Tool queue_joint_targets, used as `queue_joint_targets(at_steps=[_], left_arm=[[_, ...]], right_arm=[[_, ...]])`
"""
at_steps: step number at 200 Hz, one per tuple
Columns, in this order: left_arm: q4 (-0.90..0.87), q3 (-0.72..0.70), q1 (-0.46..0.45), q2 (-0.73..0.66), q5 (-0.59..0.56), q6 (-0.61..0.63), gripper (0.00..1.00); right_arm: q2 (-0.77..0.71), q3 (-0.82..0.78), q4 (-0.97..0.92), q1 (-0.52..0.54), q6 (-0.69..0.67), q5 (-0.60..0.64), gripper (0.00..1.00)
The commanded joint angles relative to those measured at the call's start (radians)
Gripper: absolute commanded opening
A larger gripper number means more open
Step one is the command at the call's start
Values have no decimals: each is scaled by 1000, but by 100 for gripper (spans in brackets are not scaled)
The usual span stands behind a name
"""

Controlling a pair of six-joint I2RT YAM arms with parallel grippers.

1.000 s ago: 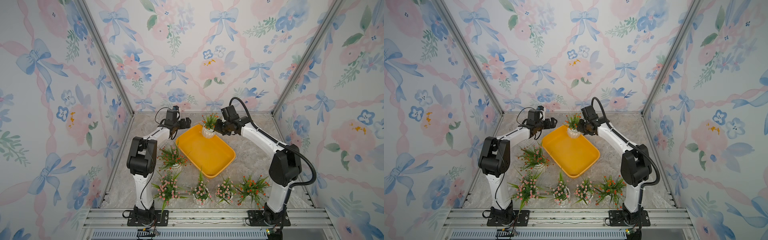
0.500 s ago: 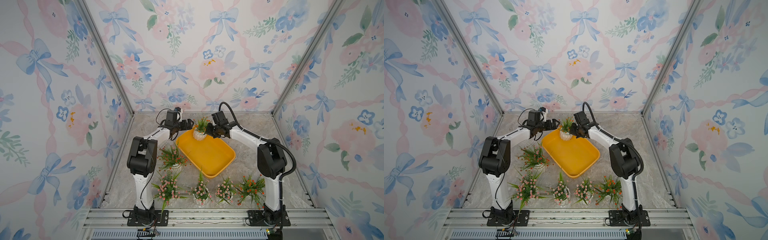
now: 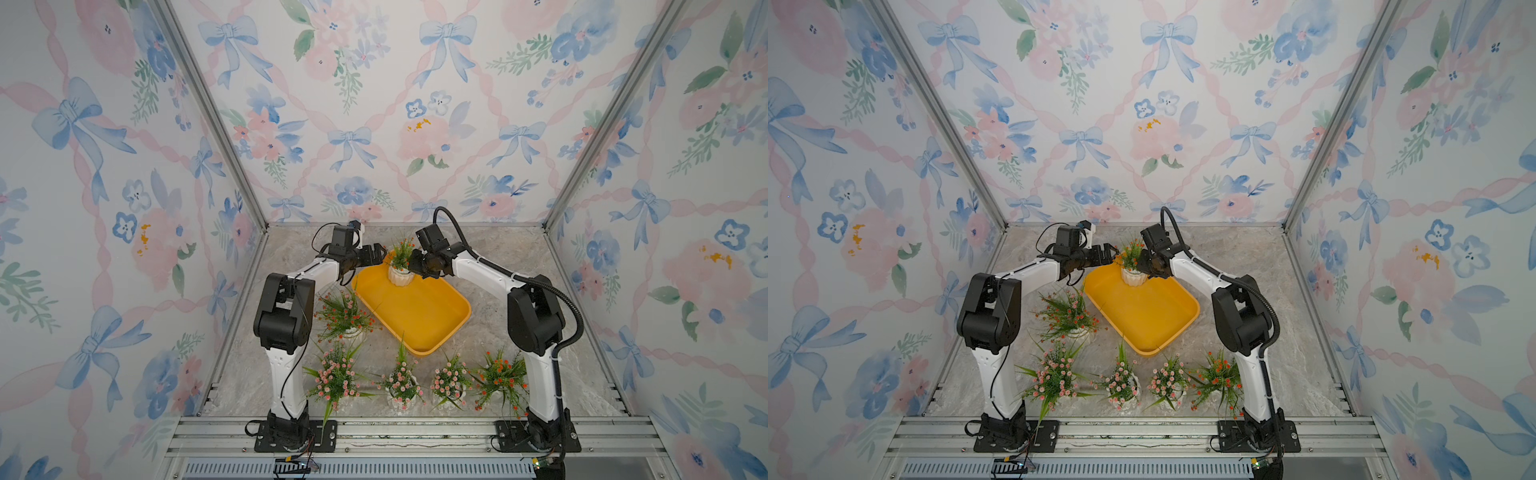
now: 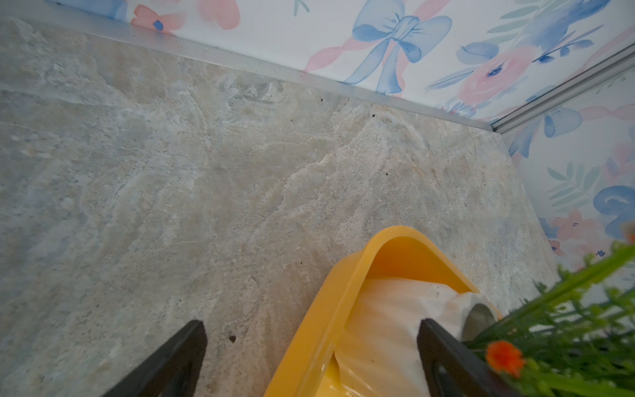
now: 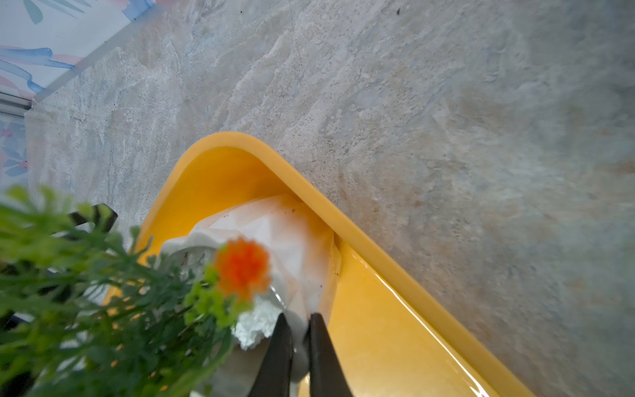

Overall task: Put the potted gypsophila into the storage box
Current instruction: Place the baby's breath potted plant at the storage box.

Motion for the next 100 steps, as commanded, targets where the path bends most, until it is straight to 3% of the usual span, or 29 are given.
queue_joint_targets(at_steps=[1, 100], left_arm=[[1, 5, 6, -7, 26, -9, 98], [0, -34, 5, -58, -11, -3, 98]], right_arm=[[27, 57, 8, 9, 2, 13, 0], [100, 167, -59, -10, -4, 4, 1]])
